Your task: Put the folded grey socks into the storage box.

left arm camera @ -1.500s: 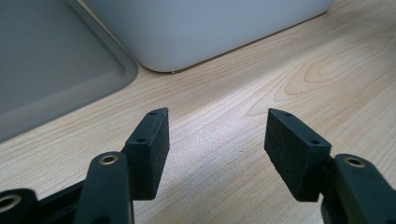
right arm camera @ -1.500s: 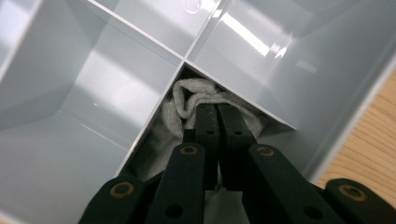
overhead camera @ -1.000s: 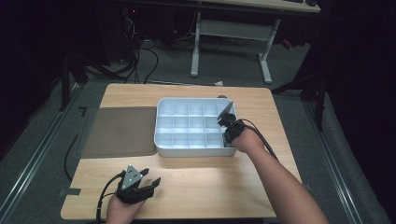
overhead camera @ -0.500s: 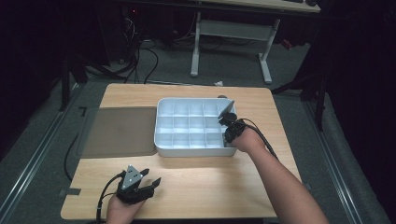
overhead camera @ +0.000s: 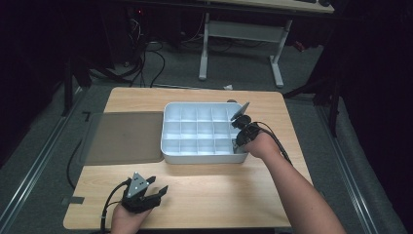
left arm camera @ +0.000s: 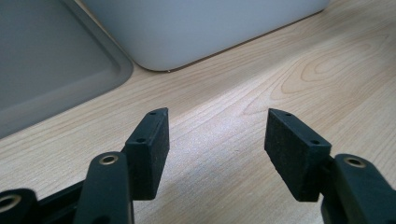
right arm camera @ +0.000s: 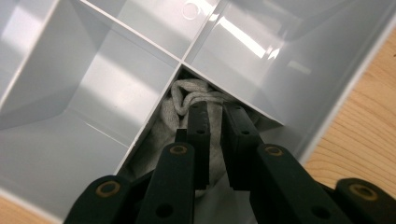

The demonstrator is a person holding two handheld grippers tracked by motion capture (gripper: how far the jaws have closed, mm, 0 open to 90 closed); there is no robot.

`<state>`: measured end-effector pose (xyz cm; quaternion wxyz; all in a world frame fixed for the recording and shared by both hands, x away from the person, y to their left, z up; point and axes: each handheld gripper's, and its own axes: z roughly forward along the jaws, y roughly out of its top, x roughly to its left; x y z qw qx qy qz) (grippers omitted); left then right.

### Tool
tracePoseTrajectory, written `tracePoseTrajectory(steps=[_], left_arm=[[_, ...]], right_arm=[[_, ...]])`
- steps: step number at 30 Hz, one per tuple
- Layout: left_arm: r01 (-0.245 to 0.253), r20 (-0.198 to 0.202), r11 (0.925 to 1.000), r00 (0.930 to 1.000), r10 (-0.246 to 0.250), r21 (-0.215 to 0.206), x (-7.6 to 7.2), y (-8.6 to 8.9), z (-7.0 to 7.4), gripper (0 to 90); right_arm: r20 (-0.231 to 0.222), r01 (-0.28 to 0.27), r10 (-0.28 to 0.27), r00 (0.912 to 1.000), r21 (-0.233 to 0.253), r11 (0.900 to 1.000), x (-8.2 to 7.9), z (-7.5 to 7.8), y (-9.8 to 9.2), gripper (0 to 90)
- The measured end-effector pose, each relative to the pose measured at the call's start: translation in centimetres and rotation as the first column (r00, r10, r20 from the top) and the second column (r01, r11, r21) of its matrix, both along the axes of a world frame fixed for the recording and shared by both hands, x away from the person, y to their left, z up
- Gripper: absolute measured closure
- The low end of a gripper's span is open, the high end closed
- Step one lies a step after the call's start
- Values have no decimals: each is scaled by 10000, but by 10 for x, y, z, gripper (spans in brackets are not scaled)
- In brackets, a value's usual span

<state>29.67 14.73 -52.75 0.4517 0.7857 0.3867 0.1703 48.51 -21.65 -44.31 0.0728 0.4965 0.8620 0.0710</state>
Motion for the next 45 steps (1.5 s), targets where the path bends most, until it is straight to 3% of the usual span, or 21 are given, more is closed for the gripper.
tracePoseTrajectory(steps=[1, 2, 6, 7, 14, 20, 22, 25, 26, 27, 28, 29, 33, 34, 37, 38, 39, 42, 43, 44, 45], left_arm=[[7, 0, 10000, 10000, -7, 31, 0, 0, 0, 407], [8, -12, 10000, 10000, -8, 36, 0, 0, 0, 407], [-12, -16, 10000, 10000, 12, -12, 0, 0, 0, 407], [-2, -54, 10000, 10000, 2, -10, 0, 1, 0, 407], [-18, -64, 10000, 10000, 18, -4, 0, 0, 0, 407], [52, -106, 10000, 9999, -52, 42, 0, -3, -1, 407], [44, -117, 10000, 9999, -43, 17, 0, -3, -1, 407], [21, -133, 10000, 9999, -21, 2, -1, -2, -1, 407], [22, -138, 10000, 9999, -22, 6, -1, -2, -1, 407], [23, -137, 10000, 9999, -23, 11, -1, -2, -1, 407], [23, -137, 10000, 9999, -23, 11, -1, -2, -1, 406], [18, -136, 10000, 9999, -17, 25, -1, -2, -1, 406], [14, -161, 10000, 9999, -14, -5, -1, -3, -1, 406], [25, -162, 10000, 9999, -25, -7, -1, -4, -2, 406], [91, -157, 9999, 9998, -90, 42, -2, -5, -1, 405], [91, -157, 9999, 9998, -90, 42, -2, -5, -1, 405], [120, -144, 9999, 9998, -119, 41, -3, -6, -1, 405], [163, -148, 9999, 9998, -163, 40, -3, -7, -1, 405], [186, -132, 9998, 9997, -186, 64, -4, -8, -1, 405], [225, -130, 9997, 9997, -225, 15, -5, -10, -1, 405], [270, -117, 9996, 9996, -269, 33, -6, -11, 0, 405]], right_arm=[[-59, 294, -294, 9996, 42, 9996, -2, 3, 1, 818], [196, 40, -45, 9998, 222, 9997, -3, 8, -4, 807], [520, 111, -139, 9985, 542, 9985, -8, 17, -8, 787], [679, 136, -196, 9975, 864, 9962, -12, 22, -12, 772], [1357, -16, -189, 9906, 1489, 9889, -27, 30, -19, 709], [2173, -194, -346, 9755, 2415, 9702, -44, 28, -28, 652], [2422, -301, -300, 9698, 2409, 9701, -50, 27, -28, 639], [2679, -346, -420, 9625, 2747, 9609, -57, 25, -29, 639], [2826, -460, -306, 9588, 2604, 9644, -61, 24, -29, 627], [3167, -538, -263, 9481, 2412, 9690, -66, 24, -28, 616], [3167, -538, -263, 9481, 2412, 9690, -66, 24, -28, 616], [3557, -626, -355, 9339, 2605, 9634, -76, 24, -29, 597], [4040, -837, -460, 9136, 2977, 9510, -93, 22, -30, 578], [4247, -905, -526, 9038, 3098, 9465, -99, 20, -32, 576], [4480, -941, -682, 8914, 3302, 9392, -111, 16, -35, 567], [4480, -941, -682, 8914, 3302, 9392, -111, 16, -35, 567], [4674, -1036, -724, 8811, 3400, 9347, -119, 11, -38, 564], [4885, -1161, -674, 8700, 3358, 9348, -130, 4, -39, 557], [4885, -1161, -674, 8700, 3358, 9348, -130, 4, -39, 557], [5111, -1317, -575, 8576, 3263, 9360, -138, -3, -39, 554], [5171, -1361, -561, 8541, 3263, 9354, -140, -5, -39, 552]])
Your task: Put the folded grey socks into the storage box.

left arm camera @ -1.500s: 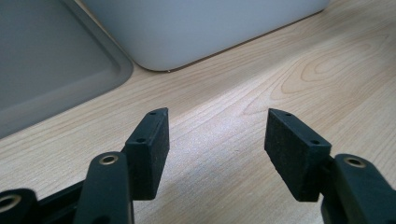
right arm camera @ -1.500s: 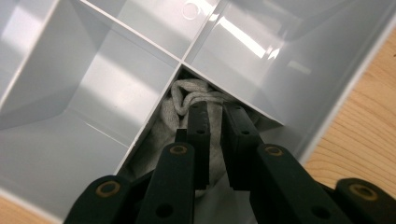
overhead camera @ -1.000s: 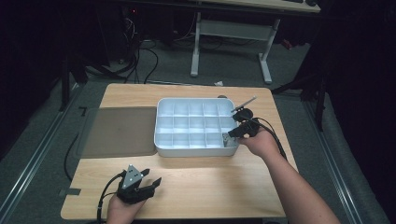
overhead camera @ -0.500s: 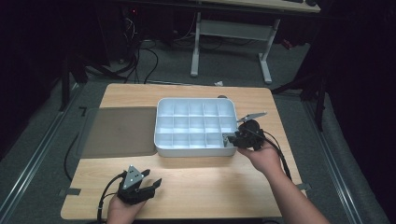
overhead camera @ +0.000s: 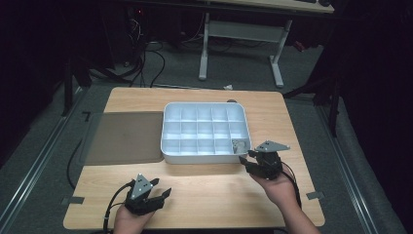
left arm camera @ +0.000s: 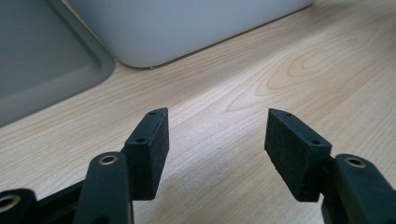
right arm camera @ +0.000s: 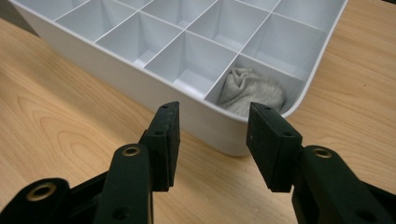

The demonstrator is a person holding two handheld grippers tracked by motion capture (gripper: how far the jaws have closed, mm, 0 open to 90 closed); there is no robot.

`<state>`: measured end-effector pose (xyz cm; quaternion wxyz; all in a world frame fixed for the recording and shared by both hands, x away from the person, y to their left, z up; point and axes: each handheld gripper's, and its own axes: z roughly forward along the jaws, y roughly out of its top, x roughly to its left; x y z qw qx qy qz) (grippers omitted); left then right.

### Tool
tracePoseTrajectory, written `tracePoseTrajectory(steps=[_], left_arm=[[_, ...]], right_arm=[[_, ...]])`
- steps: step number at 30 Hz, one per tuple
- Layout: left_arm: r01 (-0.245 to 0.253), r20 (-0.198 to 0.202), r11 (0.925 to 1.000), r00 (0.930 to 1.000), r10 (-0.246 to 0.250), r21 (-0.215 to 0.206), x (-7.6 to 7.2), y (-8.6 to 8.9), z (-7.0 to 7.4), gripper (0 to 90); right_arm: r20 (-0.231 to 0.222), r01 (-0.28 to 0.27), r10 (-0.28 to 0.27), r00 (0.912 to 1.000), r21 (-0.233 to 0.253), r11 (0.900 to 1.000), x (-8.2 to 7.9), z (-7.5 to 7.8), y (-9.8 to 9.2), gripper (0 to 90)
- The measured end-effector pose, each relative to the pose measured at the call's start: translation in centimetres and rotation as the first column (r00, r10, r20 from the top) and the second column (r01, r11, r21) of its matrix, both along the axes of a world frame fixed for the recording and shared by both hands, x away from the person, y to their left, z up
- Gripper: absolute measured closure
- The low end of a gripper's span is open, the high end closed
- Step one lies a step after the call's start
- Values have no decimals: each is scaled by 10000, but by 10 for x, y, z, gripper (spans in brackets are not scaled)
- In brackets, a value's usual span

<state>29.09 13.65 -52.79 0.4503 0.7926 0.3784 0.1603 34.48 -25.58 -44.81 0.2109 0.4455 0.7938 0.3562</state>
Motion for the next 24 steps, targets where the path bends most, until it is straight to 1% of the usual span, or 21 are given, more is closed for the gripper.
tracePoseTrajectory(steps=[1, 2, 4, 6, 8, 9, 10, 12, 13, 14, 15, 16, 17, 18, 19, 20, 21, 22, 24], left_arm=[[0, 0, 10000, 10000, 0, 0, 0, 0, 0, 405], [45, -4, 10000, 10000, -45, 7, -1, -2, 0, 405], [120, 5, 9999, 9999, -120, 25, -3, -4, 1, 404], [211, 44, 9998, 9998, -211, 46, -5, -8, 1, 404], [245, 42, 9997, 9997, -246, 74, -5, -8, 1, 404], [259, 42, 9996, 9997, -259, 60, -6, -9, 1, 404], [284, 49, 9996, 9996, -284, 91, -6, -10, 1, 404], [268, 75, 9995, 9996, -269, 156, -6, -10, 1, 404], [268, 75, 9995, 9996, -269, 156, -6, -10, 1, 404], [176, 35, 9998, 9998, -176, 112, -5, -8, 0, 404], [176, 35, 9998, 9998, -176, 112, -5, -8, 0, 404], [129, 9, 9999, 9999, -129, 49, -5, -7, 0, 404], [107, 4, 9999, 9999, -107, 47, -5, -7, 0, 404], [114, -3, 9999, 9999, -114, 41, -6, -7, -1, 404], [144, 7, 9999, 9999, -144, 60, -6, -8, -1, 404], [186, -21, 9998, 9998, -186, 112, -5, -8, -1, 404], [186, -21, 9998, 9998, -186, 112, -5, -8, -1, 404], [182, -86, 9997, 9998, -181, 142, -4, -8, -3, 404], [176, -97, 9998, 9998, -175, 102, -3, -9, -2, 404]], right_arm=[[0, 0, 0, 10000, 0, 10000, 0, 0, 0, 552], [118, -53, 53, 9999, -15, 10000, -4, -4, 0, 551], [186, -96, 93, 9998, 117, 9999, -11, -15, 0, 549], [224, -120, 114, 9997, 251, 9996, -15, -22, 0, 549], [220, -122, 113, 9997, 403, 9991, -18, -30, -1, 570], [220, -122, 113, 9997, 403, 9991, -18, -30, -1, 570], [248, -90, 78, 9997, 495, 9987, -23, -37, -1, 573], [307, -24, 10, 9995, 442, 9990, -28, -44, -1, 571], [307, -24, 10, 9995, 442, 9990, -28, -44, -1, 571], [469, 214, -242, 9986, 599, 9980, -38, -54, -1, 566], [469, 214, -242, 9986, 599, 9980, -38, -54, -1, 566], [992, 566, -701, 9926, 1323, 9896, -54, -65, -6, 566], [992, 566, -701, 9926, 1323, 9896, -54, -65, -6, 566], [1048, 628, -812, 9912, 1681, 9838, -64, -73, -9, 563], [995, 467, -625, 9931, 1536, 9870, -65, -73, -10, 559], [1110, 411, -548, 9923, 1226, 9916, -66, -73, -10, 556], [1110, 411, -548, 9923, 1226, 9916, -66, -73, -10, 556], [1107, 609, -754, 9910, 1289, 9898, -62, -73, -15, 535], [951, 730, -890, 9915, 1604, 9844, -60, -74, -18, 531]])
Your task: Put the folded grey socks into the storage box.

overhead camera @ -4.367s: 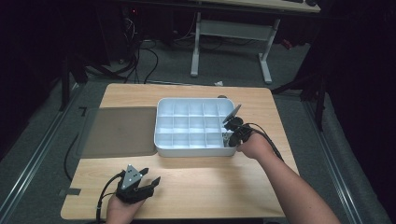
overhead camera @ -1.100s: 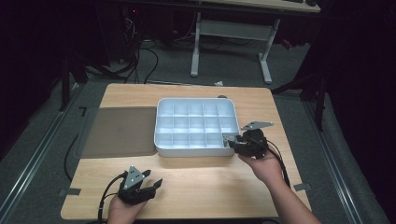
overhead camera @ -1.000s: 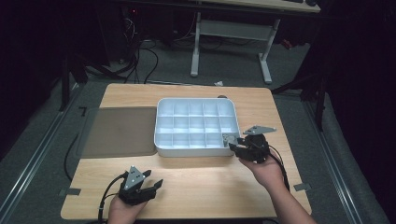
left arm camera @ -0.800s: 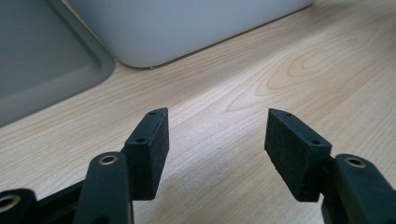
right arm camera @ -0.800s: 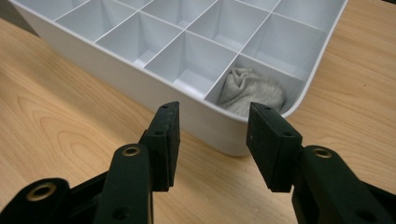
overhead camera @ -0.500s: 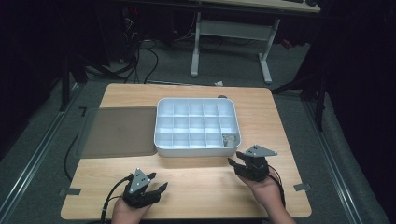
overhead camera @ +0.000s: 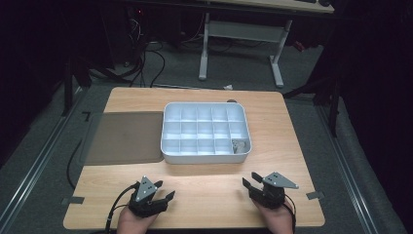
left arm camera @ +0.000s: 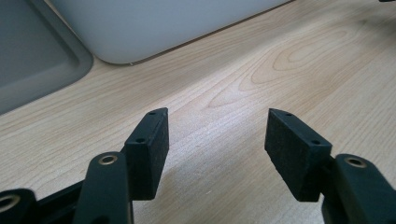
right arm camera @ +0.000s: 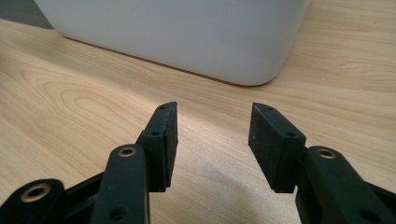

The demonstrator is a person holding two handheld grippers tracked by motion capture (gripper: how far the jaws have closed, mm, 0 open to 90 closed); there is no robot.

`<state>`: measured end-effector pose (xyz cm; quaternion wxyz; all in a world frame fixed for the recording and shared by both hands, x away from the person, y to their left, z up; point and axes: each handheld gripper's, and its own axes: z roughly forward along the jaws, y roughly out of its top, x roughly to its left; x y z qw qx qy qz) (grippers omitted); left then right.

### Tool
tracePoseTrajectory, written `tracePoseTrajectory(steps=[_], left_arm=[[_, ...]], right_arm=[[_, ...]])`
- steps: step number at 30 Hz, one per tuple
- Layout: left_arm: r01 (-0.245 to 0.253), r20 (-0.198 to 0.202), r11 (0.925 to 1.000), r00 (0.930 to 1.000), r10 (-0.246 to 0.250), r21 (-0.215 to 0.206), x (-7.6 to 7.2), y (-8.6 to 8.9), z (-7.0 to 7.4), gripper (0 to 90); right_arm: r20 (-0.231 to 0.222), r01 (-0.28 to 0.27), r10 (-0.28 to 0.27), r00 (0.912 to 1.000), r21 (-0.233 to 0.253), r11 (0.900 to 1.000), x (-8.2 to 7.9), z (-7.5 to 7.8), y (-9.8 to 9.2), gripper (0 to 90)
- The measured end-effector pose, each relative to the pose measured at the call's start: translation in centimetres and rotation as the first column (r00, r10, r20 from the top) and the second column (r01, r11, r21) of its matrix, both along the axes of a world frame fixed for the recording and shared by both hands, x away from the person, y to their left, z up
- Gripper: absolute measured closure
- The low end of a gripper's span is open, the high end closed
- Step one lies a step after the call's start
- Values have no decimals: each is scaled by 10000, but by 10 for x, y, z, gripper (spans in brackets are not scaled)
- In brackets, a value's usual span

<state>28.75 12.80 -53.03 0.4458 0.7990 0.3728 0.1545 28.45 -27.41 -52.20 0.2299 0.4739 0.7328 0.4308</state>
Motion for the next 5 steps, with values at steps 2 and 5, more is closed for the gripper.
tracePoseTrajectory(steps=[2, 5], left_arm=[[-11, 35, 10000, 10000, 11, 9, 0, 1, 0, 404], [-12, 6, 10000, 10000, 12, -24, 0, 2, 0, 404]], right_arm=[[-30, -19, 19, 10000, -181, 9998, 0, -2, 0, 532], [-152, 21, -24, 9999, -214, 9998, 1, -4, 0, 530]])
